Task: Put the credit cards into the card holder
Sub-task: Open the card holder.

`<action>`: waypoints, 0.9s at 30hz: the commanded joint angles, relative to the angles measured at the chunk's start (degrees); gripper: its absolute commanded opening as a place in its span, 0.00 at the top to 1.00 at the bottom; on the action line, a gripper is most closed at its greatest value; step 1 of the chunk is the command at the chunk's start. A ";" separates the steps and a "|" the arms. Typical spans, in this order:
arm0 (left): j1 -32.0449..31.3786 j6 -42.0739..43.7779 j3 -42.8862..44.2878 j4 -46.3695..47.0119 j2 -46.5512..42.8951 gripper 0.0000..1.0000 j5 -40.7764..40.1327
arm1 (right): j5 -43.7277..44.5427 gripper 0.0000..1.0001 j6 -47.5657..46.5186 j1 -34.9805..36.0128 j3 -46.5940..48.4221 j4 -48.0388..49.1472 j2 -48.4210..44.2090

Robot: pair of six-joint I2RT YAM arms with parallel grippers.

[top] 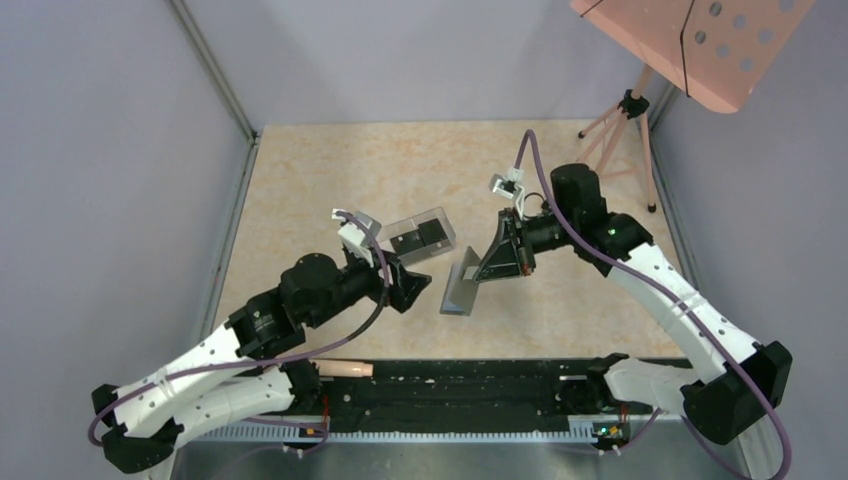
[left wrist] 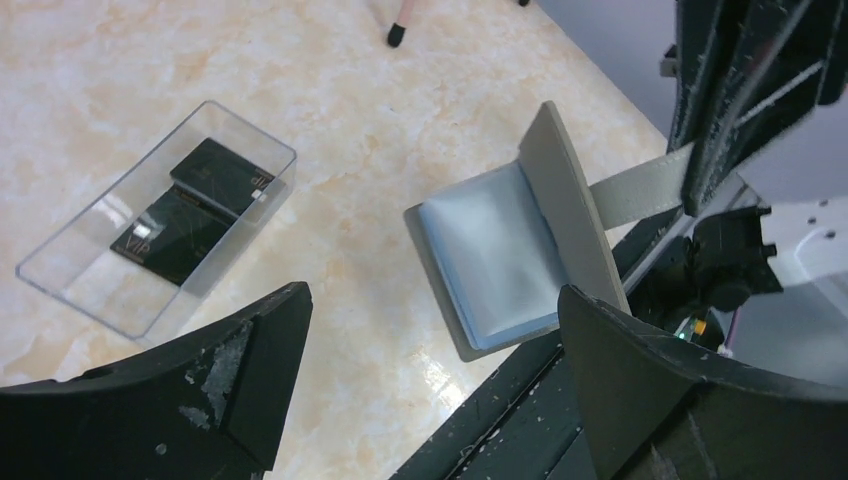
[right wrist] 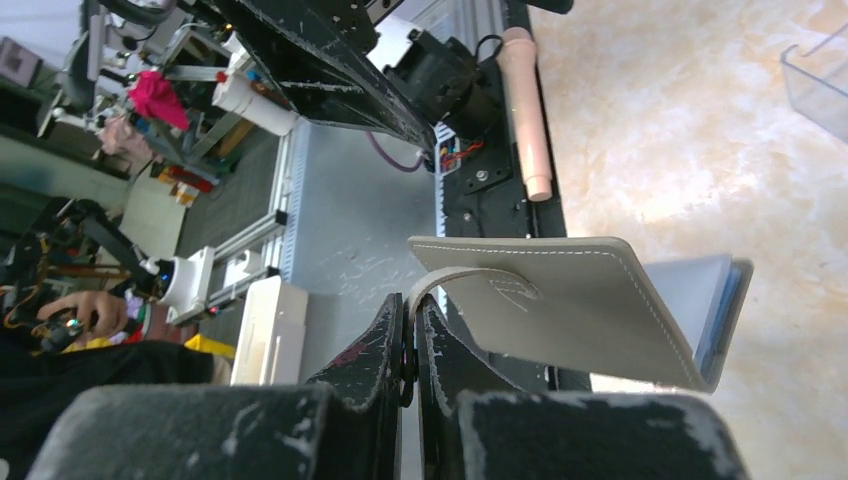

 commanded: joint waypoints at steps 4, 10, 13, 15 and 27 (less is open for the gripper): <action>-0.06 17.90 -0.22 6.28 2.43 0.02 12.23 | -10.11 1.00 -1.62 -0.32 3.17 0.80 1.13; -0.07 29.19 -4.66 16.85 3.22 0.01 20.56 | -13.71 1.00 -0.83 -0.31 2.69 0.86 1.16; -0.03 30.32 -4.34 22.62 6.24 0.02 26.05 | -13.90 1.00 -0.73 -0.29 2.05 0.80 1.14; -0.07 30.63 -2.51 24.07 9.47 0.02 29.65 | -14.27 1.00 -0.60 -0.27 1.75 0.88 1.08; -0.07 33.99 1.63 31.89 19.77 0.01 39.01 | -15.98 1.00 -0.71 -0.26 0.16 1.15 1.31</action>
